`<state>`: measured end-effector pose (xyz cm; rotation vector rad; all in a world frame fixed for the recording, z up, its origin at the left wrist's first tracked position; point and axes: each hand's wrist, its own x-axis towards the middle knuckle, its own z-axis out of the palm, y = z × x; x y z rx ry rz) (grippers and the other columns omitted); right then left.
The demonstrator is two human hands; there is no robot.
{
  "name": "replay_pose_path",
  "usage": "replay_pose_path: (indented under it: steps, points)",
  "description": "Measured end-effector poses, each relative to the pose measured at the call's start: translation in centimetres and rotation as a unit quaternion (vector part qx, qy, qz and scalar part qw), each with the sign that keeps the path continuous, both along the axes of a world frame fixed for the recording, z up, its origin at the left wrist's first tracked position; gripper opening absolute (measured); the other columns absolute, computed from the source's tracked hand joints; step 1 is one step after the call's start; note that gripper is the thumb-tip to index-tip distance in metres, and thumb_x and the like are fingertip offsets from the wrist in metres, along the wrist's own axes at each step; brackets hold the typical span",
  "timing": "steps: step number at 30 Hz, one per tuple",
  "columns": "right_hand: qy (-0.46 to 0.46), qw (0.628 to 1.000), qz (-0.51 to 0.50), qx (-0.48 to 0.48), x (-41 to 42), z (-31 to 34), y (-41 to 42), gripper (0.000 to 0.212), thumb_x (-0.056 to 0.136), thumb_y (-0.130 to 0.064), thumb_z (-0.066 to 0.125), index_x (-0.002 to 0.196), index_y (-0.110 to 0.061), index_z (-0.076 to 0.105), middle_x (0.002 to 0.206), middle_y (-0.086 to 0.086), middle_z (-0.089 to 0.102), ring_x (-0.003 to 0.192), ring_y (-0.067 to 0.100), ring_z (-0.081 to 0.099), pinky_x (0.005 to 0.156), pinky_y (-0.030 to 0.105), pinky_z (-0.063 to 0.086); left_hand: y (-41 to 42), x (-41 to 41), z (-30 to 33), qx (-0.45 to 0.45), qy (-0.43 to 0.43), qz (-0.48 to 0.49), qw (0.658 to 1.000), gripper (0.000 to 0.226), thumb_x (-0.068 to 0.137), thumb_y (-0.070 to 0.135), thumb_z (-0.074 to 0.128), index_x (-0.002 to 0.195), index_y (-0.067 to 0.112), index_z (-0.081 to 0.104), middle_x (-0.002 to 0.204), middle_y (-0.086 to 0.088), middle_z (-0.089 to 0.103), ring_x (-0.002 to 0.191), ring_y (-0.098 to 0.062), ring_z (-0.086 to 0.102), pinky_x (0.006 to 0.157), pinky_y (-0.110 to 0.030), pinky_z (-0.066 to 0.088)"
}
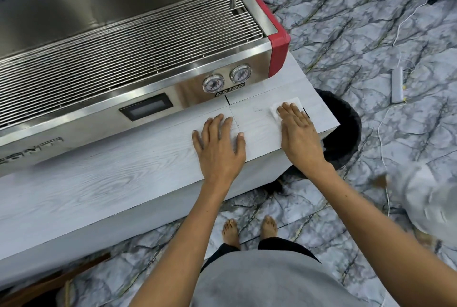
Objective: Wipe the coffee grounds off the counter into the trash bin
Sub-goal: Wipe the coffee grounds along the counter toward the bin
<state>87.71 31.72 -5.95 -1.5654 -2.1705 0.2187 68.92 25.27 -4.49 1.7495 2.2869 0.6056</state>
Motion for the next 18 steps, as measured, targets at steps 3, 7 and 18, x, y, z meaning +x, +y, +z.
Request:
replay_pose_path:
  steps: [3, 7, 18]
  points:
    - [0.013, 1.000, 0.001, -0.003, 0.5, 0.0, 0.4, 0.039, 0.095, 0.002, 0.045, 0.133, -0.001, 0.052, 0.142, 0.017, 0.049, 0.136, 0.029, 0.041, 0.114, 0.044, 0.031, 0.0, 0.1, 0.0, 0.000, 0.003, 0.004, 1.000, 0.049, 0.097, 0.046, 0.042, 0.141, 0.027, 0.047, 0.154, 0.005, 0.039, 0.146, -0.019, 0.024, 0.122, -0.053, 0.008]
    - [0.026, 1.000, -0.007, -0.009, 1.3, 0.1, 0.9, 0.037, 0.096, 0.001, 0.043, 0.133, -0.001, 0.052, 0.142, 0.017, 0.049, 0.136, 0.029, 0.040, 0.113, 0.047, 0.032, 0.0, 0.1, 0.1, 0.004, 0.005, 0.006, 1.000, 0.048, 0.097, 0.046, 0.042, 0.141, 0.027, 0.048, 0.153, 0.005, 0.040, 0.146, -0.019, 0.026, 0.121, -0.053, 0.010]
    - [0.151, 0.988, 0.004, 0.015, 0.3, 2.1, -0.3, 0.035, 0.097, -0.001, 0.040, 0.128, 0.000, 0.055, 0.137, 0.015, 0.054, 0.134, 0.027, 0.043, 0.114, 0.036, 0.029, 0.0, 0.1, 0.2, 0.003, 0.014, 0.009, 1.000, 0.047, 0.098, 0.047, 0.042, 0.139, 0.027, 0.050, 0.152, 0.006, 0.042, 0.145, -0.018, 0.028, 0.121, -0.053, 0.012]
